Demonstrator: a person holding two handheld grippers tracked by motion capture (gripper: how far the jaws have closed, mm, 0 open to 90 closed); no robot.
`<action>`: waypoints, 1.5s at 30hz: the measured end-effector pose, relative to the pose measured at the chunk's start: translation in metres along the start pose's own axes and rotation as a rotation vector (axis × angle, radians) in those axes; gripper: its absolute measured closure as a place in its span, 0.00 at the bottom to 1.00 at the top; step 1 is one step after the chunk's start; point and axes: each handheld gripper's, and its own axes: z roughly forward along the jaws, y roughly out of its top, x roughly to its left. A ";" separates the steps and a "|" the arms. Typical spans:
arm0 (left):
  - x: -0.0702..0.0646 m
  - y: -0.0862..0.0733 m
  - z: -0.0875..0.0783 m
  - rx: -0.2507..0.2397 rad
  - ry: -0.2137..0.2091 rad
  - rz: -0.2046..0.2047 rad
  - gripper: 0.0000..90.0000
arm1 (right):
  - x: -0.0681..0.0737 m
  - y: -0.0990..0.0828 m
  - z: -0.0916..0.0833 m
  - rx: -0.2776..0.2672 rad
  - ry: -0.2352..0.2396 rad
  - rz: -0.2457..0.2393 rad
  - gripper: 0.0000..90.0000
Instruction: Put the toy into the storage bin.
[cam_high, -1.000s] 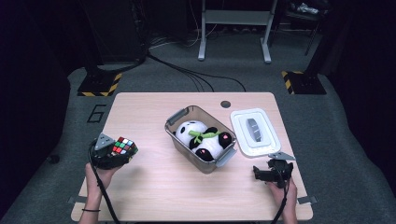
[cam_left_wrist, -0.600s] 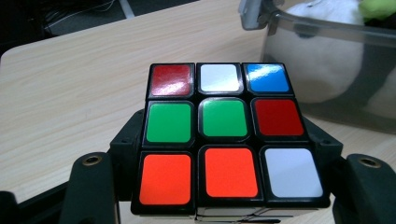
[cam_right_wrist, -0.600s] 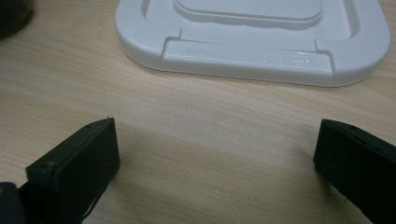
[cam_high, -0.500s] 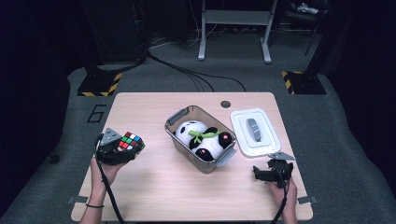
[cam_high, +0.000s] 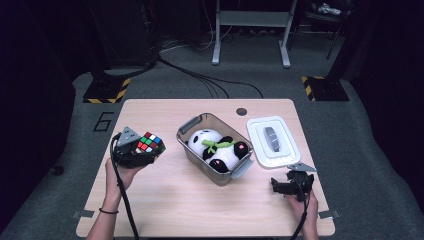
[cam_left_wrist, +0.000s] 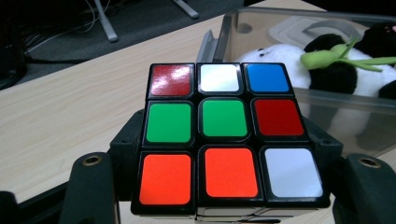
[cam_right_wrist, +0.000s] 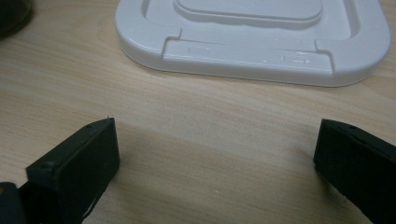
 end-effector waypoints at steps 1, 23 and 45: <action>-0.001 0.002 0.000 0.002 -0.006 0.005 0.38 | 0.000 0.000 0.000 0.001 0.000 0.000 0.00; -0.026 0.043 0.020 -0.012 -0.096 0.059 0.38 | 0.000 0.000 0.000 0.000 0.000 0.000 0.00; -0.060 0.072 0.056 -0.012 -0.198 0.038 0.38 | 0.000 0.000 0.000 0.001 0.001 0.001 0.00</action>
